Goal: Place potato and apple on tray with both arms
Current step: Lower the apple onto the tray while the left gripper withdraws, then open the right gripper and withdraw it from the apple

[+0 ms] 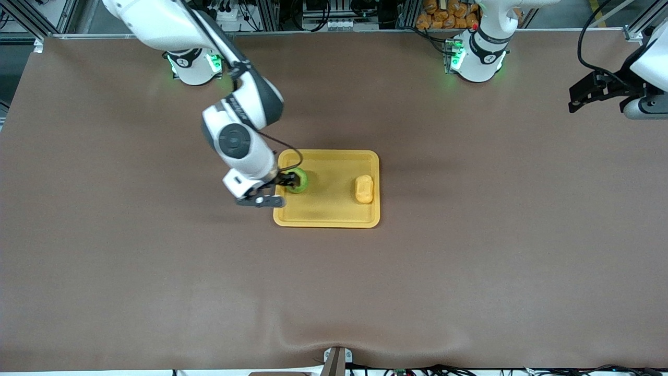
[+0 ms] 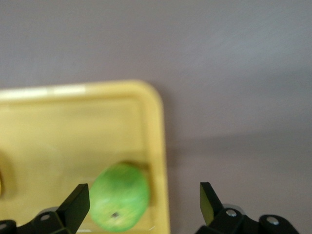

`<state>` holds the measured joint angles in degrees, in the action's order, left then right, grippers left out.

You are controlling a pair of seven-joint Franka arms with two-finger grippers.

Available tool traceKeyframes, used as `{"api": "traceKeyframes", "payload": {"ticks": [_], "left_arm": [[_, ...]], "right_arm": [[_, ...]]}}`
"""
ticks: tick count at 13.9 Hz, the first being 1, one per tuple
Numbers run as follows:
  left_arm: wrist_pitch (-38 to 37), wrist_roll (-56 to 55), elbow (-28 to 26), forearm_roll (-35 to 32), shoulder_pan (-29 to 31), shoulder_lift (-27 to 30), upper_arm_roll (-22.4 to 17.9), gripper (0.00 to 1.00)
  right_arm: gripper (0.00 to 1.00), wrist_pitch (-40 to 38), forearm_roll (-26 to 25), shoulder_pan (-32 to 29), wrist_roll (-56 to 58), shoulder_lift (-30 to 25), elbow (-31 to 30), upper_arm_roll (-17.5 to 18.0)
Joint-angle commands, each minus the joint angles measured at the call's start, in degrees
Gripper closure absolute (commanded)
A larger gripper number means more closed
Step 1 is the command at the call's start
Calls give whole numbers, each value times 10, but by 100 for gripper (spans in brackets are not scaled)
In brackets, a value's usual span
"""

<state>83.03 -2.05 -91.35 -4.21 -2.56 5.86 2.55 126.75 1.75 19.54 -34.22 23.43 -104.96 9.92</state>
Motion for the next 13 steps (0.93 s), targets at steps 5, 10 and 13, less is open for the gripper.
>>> {"api": "traceKeyframes", "payload": {"ticks": [5, 10, 13], "left_arm": [[-2, -15, -29, 15, 1, 38, 6, 0], [-2, -24, -25, 15, 5, 36, 4, 0], [-2, -25, -23, 15, 5, 36, 4, 0]], "right_arm": [[0, -111, -12, -128, 165, -161, -40, 12], [0, -194, -3, -185, 199, -233, -18, 9], [0, -238, 1, -136, 252, -271, -7, -74]]}}
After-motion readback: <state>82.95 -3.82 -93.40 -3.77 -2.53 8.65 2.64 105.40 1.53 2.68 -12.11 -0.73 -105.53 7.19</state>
